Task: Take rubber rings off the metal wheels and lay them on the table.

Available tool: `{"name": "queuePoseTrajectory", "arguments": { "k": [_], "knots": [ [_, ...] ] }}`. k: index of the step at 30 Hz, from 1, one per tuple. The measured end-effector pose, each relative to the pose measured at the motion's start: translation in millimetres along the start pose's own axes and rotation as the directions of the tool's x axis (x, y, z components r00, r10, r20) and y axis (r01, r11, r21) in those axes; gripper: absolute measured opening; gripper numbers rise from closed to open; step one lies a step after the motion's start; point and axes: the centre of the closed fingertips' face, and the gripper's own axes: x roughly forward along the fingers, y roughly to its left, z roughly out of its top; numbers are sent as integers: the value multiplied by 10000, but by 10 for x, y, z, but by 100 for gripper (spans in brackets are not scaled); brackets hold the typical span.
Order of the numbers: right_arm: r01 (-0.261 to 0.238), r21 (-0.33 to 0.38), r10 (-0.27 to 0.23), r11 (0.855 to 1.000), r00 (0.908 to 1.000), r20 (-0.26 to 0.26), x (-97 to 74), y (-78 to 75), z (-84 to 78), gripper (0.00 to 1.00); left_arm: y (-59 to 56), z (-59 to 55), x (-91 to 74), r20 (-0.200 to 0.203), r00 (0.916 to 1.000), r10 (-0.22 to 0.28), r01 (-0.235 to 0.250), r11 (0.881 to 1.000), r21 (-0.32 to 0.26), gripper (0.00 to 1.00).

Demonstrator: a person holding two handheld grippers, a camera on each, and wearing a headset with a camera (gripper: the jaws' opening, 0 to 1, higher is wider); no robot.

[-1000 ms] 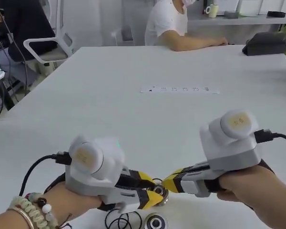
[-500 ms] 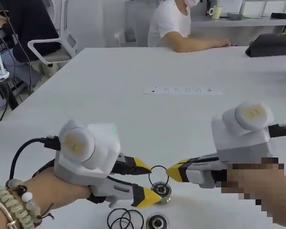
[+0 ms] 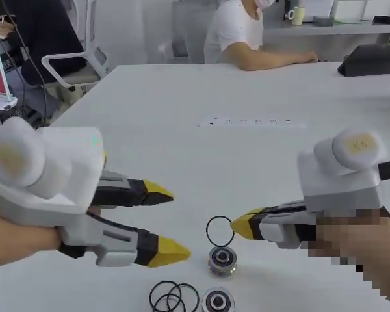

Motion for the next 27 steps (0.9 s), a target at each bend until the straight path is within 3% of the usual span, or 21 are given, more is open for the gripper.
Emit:
{"name": "queuePoseTrajectory", "arguments": {
  "k": [8, 15, 22, 27],
  "knots": [
    [-103, -192, 107, 9998, 9998, 189, -19, 66, 82, 0, -14, -185, -372, 31, 9971, 766, -763, 9951, -636, 53],
    [-313, -448, 325, 9985, 9991, 259, -7, 185, 137, 0, -83, -410, -627, -158, 9902, 1387, -1395, 9820, -1272, 56],
    [-579, -586, 601, 9966, 9975, 365, 15, 266, 187, 0, -185, -574, -741, -312, 9843, 1740, -1768, 9662, -1879, 56],
    [-823, -606, 851, 9948, 9954, 442, 33, 338, 215, 0, -244, -636, -722, -282, 9835, 1787, -1806, 9592, -2178, 57]
  ]
}}
